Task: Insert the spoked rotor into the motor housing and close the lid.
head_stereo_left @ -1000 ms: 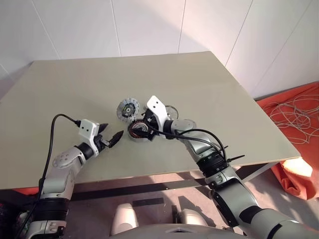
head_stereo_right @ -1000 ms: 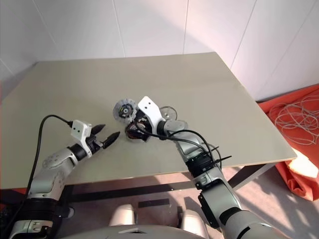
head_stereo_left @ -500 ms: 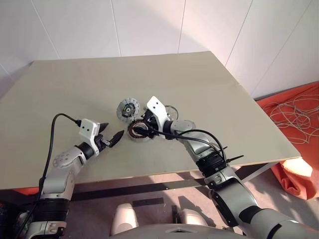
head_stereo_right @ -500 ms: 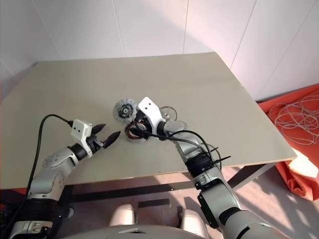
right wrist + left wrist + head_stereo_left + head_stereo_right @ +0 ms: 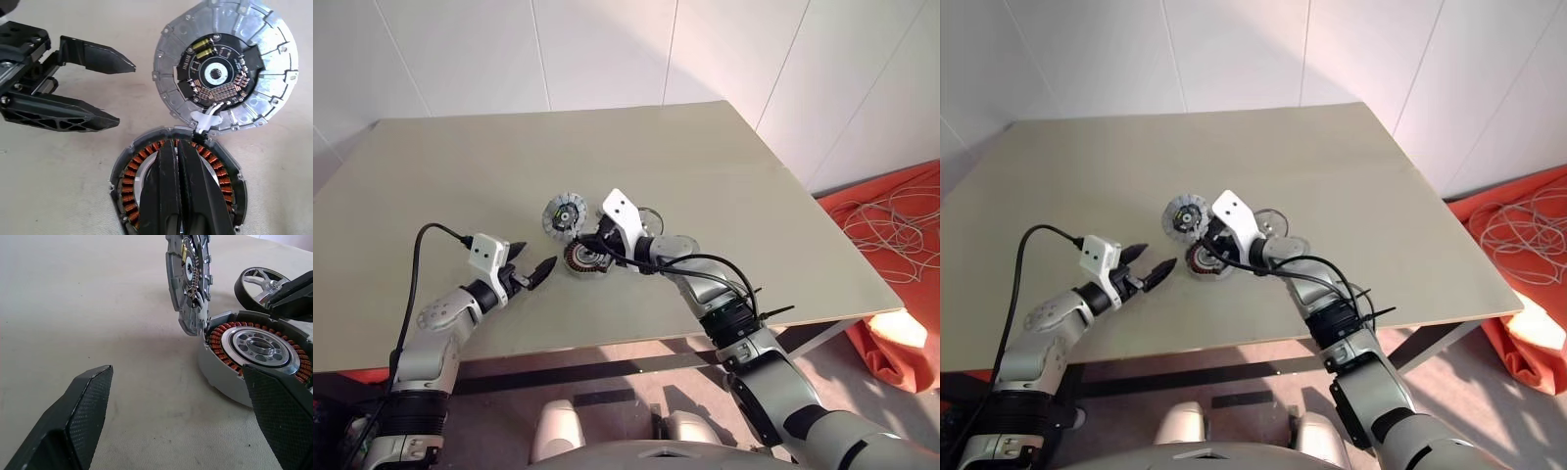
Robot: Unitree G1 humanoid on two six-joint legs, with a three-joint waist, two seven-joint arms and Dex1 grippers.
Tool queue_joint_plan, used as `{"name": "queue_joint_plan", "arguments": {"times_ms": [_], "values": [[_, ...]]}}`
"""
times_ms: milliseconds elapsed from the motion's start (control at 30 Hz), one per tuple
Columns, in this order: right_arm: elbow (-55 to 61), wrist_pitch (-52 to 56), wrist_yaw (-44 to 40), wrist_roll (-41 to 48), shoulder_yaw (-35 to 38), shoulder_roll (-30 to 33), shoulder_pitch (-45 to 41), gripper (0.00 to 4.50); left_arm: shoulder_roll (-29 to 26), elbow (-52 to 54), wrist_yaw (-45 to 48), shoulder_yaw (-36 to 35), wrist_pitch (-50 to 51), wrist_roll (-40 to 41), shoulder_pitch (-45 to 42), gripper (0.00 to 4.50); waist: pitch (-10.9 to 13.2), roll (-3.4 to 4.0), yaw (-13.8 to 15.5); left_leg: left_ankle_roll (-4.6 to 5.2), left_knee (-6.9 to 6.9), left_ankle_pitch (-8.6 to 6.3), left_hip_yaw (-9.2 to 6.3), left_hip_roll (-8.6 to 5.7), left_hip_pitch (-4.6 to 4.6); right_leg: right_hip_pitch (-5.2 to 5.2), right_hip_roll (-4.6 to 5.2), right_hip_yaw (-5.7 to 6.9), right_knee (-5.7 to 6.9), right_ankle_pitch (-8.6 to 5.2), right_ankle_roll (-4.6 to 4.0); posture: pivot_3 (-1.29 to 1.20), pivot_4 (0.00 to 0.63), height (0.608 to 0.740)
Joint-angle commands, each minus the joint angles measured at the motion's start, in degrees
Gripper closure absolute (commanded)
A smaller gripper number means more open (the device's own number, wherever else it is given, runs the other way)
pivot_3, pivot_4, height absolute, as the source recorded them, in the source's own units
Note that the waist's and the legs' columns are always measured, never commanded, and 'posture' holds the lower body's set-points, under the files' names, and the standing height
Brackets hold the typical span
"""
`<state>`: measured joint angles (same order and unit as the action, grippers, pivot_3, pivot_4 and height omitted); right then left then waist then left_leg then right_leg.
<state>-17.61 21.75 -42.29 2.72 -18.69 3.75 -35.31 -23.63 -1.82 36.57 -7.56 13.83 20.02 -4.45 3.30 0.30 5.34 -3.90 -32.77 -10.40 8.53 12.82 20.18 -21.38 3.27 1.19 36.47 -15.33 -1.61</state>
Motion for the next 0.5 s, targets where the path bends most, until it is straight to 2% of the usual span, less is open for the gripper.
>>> {"name": "queue_joint_plan", "arguments": {"times_ms": [33, 500], "values": [[1.49, -0.29, -0.09, 0.34, -0.10, -0.34, -0.57, 4.48, -0.58, 2.08, -0.10, -0.64, -0.43, 0.08, -0.50, 0.00, 0.00, 0.00, 0.01, 0.00, 0.00, 0.00, 0.00, 0.00, 0.00, 0.00, 0.00, 0.00, 0.00, 0.00, 0.00, 0.00, 0.000, 0.740], [-10.90, -5.26, 0.87, -1.72, -0.22, -2.52, -3.25, 4.48, -0.66, 1.24, 0.18, -0.71, -0.92, -0.09, -0.69, 0.00, 0.00, 0.00, -0.05, 0.00, -0.01, 0.00, 0.00, 0.00, -0.01, 0.00, 0.00, 0.00, 0.04, 0.00, -0.01, 0.00, 0.000, 0.740]]}}
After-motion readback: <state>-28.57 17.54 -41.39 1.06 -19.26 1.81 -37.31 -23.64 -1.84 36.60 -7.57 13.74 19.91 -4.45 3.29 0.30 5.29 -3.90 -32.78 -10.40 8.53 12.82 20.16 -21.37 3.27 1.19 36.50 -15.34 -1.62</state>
